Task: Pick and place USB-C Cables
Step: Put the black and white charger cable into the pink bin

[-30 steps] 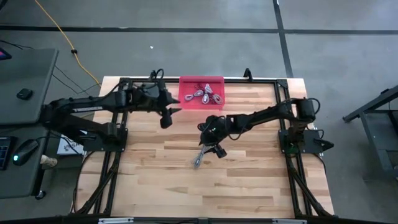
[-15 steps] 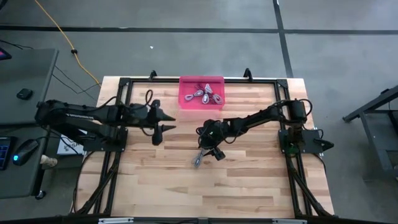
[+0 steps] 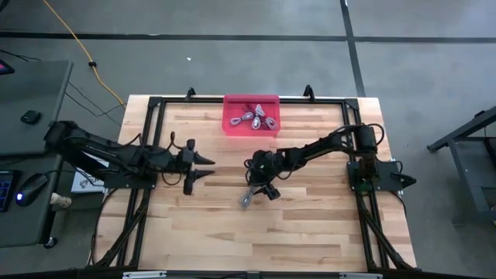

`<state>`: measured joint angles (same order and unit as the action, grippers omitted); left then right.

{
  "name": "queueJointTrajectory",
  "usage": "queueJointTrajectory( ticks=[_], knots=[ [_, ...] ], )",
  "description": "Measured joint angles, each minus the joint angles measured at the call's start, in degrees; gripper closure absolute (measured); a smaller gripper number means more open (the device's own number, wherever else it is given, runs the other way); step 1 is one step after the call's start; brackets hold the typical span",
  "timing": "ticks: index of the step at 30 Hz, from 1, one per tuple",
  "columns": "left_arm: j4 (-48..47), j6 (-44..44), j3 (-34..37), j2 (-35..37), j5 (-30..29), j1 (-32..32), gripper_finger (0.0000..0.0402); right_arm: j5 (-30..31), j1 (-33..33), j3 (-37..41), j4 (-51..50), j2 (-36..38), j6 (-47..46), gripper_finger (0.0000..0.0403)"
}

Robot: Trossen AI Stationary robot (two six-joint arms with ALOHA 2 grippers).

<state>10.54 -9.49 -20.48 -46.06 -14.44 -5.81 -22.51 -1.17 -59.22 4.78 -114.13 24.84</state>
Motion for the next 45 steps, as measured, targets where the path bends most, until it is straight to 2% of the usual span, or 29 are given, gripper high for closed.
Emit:
queueJointTrajectory(
  ticks=[6, 8, 11, 14, 16, 18, 22, 25, 32, 35, 40, 45],
  knots=[
    [5.11, -1.53, 7.74, 1.96, -5.46, -4.12, 0.0268, -0.43, -0.07, -0.13, 1.45, -1.16, -0.99, 0.0192],
    [8.69, -2.16, 10.88, 2.39, -7.7, -5.87, 0.0268, -0.19, -0.11, -0.13, 2.27, -1.28, -2.73, 0.0203],
    [15.25, -2.37, 15.68, 2.68, -10.51, -8.34, 0.0268, -0.44, -0.48, -0.13, 2.37, -1.39, -4.26, 0.0248],
    [20.59, -2.76, 19.87, 2.69, -12.2, -10.33, 0.0268, 0.09, -0.47, -0.13, 2.42, -1.39, -4.45, 0.0318],
    [18.62, -3.87, 19.89, 2.57, -13.53, -11.41, 0.0268, 0.01, -0.5, -0.13, 2.89, -1.39, -4.48, 0.0368],
    [18.31, -3.84, 19.81, 2.63, -14.36, -12.52, 0.0268, -0.05, -0.32, -0.09, 3.44, -1.4, -4.51, 0.0388],
    [18.28, -2.37, 19.81, 2.69, -17.07, -14.39, 0.0268, 0.17, -0.5, 0.07, 6.21, -1.65, -8.31, 0.0375],
    [18.25, -0.73, 19.81, 2.92, -18.92, -15.48, 0.0268, 0.46, -1.12, 0.15, 8.03, -0.95, -8.08, 0.0391],
    [19.23, 3.64, 19.77, 3.14, -19.71, -15.84, 0.0268, 1.02, -5.23, 0.01, 10.18, 4.81, -9.2, 0.0397],
    [20.41, 5.93, 19.77, 3.14, -19.7, -15.62, 0.0268, 4.22, -7.48, -1.73, 9.55, 7.61, -6.83, 0.0398],
    [23.5, 10.88, 19.77, 3.14, -18.27, -12.13, 0.0268, 8.12, -12.92, -8.19, 8.01, 9.62, -1.17, 0.0399],
    [24.02, 12.73, 19.77, 3.29, -12.24, -5.32, 0.0268, 10.49, -20.33, -17.09, 3.71, 8.73, 3.1, 0.0399]
  ],
)
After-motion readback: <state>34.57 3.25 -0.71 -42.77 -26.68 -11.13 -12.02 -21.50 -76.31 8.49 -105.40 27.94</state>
